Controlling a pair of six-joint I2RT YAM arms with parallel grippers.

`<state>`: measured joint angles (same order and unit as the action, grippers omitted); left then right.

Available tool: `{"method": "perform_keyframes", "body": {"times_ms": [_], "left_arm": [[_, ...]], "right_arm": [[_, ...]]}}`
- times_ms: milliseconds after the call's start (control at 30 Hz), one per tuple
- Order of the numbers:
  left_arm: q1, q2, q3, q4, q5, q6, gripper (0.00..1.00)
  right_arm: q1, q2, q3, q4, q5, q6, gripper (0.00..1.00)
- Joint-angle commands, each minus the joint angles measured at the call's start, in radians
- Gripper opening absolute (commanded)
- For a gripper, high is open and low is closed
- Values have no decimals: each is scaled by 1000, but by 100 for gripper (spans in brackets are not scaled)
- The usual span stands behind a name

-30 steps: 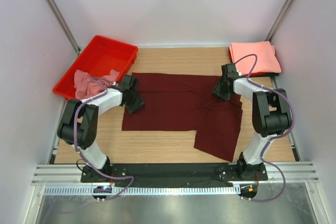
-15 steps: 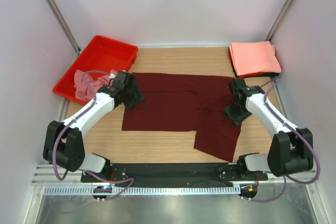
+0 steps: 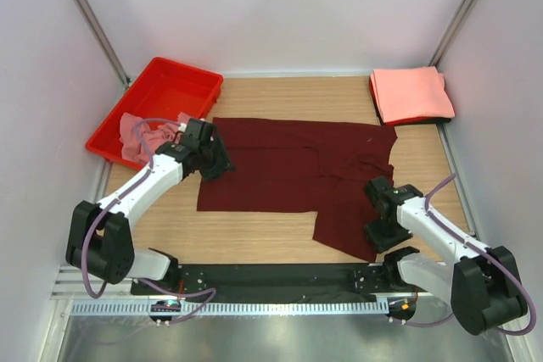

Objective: Fold and stack the t-shirts
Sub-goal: Fold the tshirt

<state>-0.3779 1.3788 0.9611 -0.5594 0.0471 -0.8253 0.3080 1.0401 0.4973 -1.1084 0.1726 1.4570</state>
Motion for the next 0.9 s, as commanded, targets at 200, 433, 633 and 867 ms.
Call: {"method": "perform_keyframes", "body": {"times_ms": [200, 433, 633, 867], "left_arm": [[-24, -52, -44, 73, 164, 41, 52], [-281, -43, -88, 214, 212, -17, 52], [-450, 32, -127, 368, 191, -124, 51], [-573, 181, -32, 498, 215, -121, 51]], "right_arm": [[42, 32, 41, 271, 71, -16, 44], [43, 64, 141, 254, 136, -122, 44], [54, 37, 101, 246, 77, -149, 45], [55, 51, 47, 295, 73, -165, 49]]}}
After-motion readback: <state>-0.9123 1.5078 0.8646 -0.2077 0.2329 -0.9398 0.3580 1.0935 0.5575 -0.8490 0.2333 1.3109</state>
